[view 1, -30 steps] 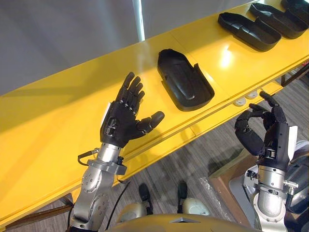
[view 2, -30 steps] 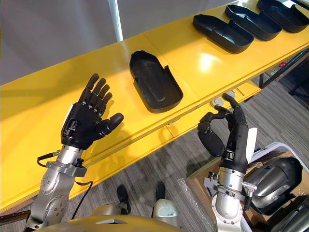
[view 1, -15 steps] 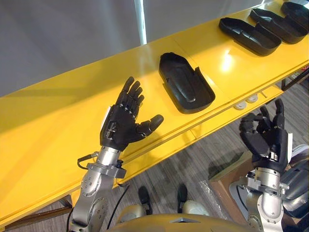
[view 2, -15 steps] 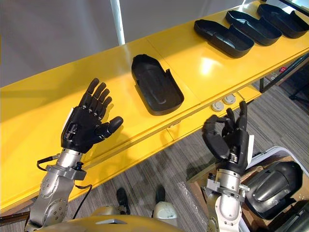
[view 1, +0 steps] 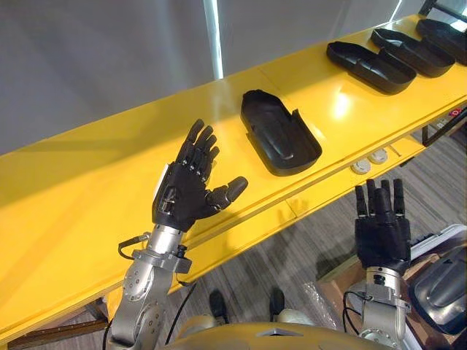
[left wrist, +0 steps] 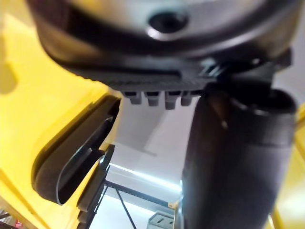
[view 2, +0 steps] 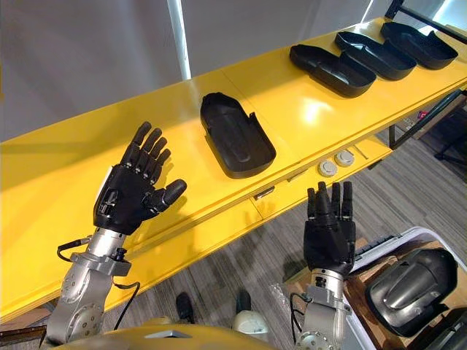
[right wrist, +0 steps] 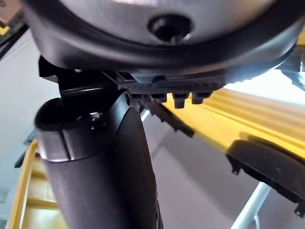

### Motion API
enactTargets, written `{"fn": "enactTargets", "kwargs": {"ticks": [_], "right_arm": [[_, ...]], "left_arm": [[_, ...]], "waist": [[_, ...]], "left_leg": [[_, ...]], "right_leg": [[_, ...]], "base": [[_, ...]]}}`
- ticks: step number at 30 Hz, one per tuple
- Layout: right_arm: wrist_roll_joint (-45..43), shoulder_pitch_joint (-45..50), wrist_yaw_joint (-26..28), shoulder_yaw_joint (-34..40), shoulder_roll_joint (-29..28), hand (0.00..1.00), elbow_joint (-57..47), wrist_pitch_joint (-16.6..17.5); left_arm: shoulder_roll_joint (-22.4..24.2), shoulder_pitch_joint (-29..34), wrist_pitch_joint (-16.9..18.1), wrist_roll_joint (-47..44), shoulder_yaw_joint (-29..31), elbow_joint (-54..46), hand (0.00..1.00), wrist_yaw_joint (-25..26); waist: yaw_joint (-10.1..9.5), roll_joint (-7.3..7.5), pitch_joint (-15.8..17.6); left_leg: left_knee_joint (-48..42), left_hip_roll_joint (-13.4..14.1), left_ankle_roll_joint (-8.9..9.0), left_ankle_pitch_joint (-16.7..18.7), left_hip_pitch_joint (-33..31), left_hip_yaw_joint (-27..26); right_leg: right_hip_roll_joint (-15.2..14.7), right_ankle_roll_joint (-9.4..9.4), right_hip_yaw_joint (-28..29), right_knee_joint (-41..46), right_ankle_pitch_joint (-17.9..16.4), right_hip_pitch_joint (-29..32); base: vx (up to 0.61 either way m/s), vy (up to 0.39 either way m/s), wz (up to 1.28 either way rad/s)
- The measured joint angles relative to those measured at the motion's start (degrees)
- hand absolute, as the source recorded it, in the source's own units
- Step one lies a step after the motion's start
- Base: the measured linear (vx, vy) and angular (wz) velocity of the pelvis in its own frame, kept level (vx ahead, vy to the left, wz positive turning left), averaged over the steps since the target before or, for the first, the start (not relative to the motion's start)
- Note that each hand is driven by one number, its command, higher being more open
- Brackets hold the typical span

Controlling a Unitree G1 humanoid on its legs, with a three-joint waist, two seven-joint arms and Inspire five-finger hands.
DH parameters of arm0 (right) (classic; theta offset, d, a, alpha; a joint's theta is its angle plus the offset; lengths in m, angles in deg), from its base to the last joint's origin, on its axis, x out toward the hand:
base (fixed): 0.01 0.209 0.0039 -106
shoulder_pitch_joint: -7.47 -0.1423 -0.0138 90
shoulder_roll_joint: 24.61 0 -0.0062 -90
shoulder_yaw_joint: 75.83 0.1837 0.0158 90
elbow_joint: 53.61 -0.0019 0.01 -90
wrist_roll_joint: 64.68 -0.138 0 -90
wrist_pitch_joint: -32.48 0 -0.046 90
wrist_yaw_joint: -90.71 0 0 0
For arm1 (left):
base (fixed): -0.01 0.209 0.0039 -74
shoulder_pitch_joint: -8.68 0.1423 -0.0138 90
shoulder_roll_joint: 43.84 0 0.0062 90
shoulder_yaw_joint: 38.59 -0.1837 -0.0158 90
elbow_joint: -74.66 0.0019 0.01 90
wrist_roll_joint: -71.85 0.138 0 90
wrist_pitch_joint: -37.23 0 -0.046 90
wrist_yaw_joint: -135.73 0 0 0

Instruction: Walk over and take three plastic housings, then place them on the shelf

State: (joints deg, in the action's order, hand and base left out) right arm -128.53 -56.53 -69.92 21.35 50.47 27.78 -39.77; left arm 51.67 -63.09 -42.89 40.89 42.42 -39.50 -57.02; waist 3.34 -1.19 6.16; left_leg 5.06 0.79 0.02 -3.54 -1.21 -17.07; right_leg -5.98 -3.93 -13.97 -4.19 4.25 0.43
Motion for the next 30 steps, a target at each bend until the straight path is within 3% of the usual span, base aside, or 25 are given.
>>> {"fn": "enactTargets", "kwargs": {"ticks": [4, 6, 7, 8, 20, 30], "right_arm": [[4.09, -0.04, -1.49, 0.20, -0.23, 0.00, 0.00, 0.37], [23.13, -0.02, -9.17, 0.17, -0.21, 0.00, -0.01, 2.11], [27.36, 0.03, -10.72, 0.10, -0.20, 0.00, -0.01, 2.27], [34.00, 0.15, -13.25, 0.10, -0.15, 1.00, -0.01, 2.38], [62.66, -2.41, -29.55, 0.13, 6.06, 1.00, -2.38, 2.59], [69.46, -5.50, -34.22, 0.59, 9.69, 1.00, -3.82, -0.65]], "left_arm": [[-0.01, 0.27, -0.02, 0.04, -0.02, 0.04, 1.00, 0.05], [-0.02, 0.26, -0.02, 0.04, -0.09, 0.04, 1.00, 0.43], [-0.02, 0.26, -0.03, 0.04, -0.19, 0.04, 1.00, 0.61], [-0.02, 0.27, -0.06, 0.04, -0.36, 0.06, 1.00, 0.78], [-0.64, 0.27, -0.12, 0.02, -0.88, 1.42, 1.00, 1.65], [-1.15, -0.11, -0.15, -0.10, -0.78, 1.40, 1.00, 1.90]], "waist": [[-0.02, 0.13, -0.02], [0.06, 0.35, -0.18], [0.07, 0.42, -0.23], [0.06, 0.60, -0.33], [-0.23, 1.52, -0.61], [-0.86, 1.90, -0.09]], "left_leg": [[0.01, -0.07, -0.01, -0.01, 0.39, 0.06], [0.02, -0.04, 0.00, 0.01, 0.61, -0.02], [0.02, -0.02, 0.01, 0.01, 0.59, -0.04], [0.02, -0.02, 0.01, 0.01, 0.56, -0.04], [0.01, -0.11, 0.00, 0.01, 0.35, 0.19], [-0.01, -0.17, 0.02, 0.02, -0.21, 1.15]], "right_leg": [[-0.07, -0.03, -0.06, -0.02, 0.02, -0.46], [-0.04, -0.04, 0.04, -0.03, 0.01, -0.61], [-0.02, -0.04, 0.06, -0.03, 0.01, -0.59], [-0.01, -0.04, 0.07, -0.04, 0.00, -0.56], [-0.09, -0.07, -0.10, -0.02, 0.00, -0.48], [-0.13, -0.08, -0.98, 0.01, -0.01, -0.46]], "base": [[0.00, 0.000, 0.00], [0.00, 0.000, 0.00], [0.00, 0.000, 0.00], [0.00, 0.000, 0.00], [0.00, 0.000, 0.00], [0.00, 0.001, 0.05]]}}
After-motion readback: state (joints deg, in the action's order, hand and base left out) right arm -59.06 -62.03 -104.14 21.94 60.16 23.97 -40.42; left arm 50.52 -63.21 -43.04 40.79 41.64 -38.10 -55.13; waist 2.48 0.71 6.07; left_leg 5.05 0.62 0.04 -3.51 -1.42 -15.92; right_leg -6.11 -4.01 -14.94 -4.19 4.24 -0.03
